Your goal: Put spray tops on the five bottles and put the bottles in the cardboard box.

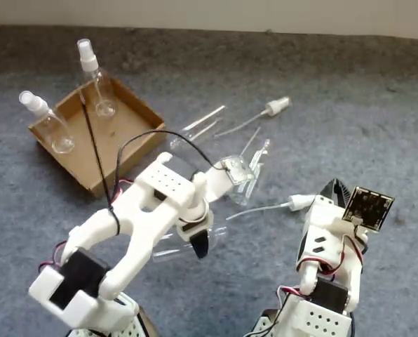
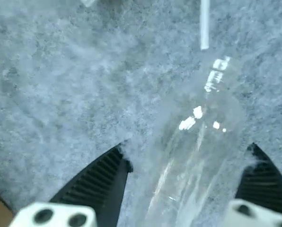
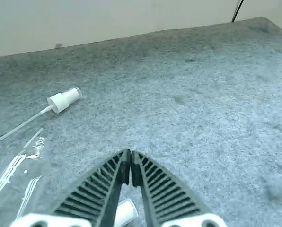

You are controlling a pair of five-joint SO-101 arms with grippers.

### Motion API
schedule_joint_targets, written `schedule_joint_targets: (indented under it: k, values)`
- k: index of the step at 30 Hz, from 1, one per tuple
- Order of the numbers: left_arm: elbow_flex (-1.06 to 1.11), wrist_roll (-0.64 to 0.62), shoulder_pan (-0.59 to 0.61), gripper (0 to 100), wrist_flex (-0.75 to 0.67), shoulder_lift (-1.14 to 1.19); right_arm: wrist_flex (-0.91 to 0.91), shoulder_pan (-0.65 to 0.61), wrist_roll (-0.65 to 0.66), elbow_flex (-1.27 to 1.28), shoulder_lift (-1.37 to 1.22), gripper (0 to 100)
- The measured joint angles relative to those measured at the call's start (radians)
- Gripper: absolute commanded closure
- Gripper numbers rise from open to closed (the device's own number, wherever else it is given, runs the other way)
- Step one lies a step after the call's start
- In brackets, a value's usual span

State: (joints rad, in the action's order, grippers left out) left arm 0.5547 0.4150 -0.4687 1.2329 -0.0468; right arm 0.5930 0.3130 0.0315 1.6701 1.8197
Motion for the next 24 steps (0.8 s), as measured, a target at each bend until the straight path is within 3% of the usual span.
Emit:
schedule_joint_targets:
  k: [5, 8, 16, 19, 24]
  values:
    - [0.000, 0.011, -0.029, 67, 0.000, 0.112, 0.000, 0.000, 0.000, 0.000, 0.000, 99.5]
    - [0.000, 0.089, -0.025, 68, -0.003, 0.144, 0.000, 0.000, 0.000, 0.000, 0.000, 99.5]
    - [0.000, 0.163, -0.025, 86, -0.003, 0.144, 0.000, 0.000, 0.000, 0.000, 0.000, 99.5]
    - [-0.008, 0.164, -0.031, 83, 0.000, 0.144, 0.000, 0.000, 0.000, 0.000, 0.000, 99.5]
    - [-0.044, 0.166, -0.026, 71, -0.003, 0.144, 0.000, 0.000, 0.000, 0.000, 0.000, 99.5]
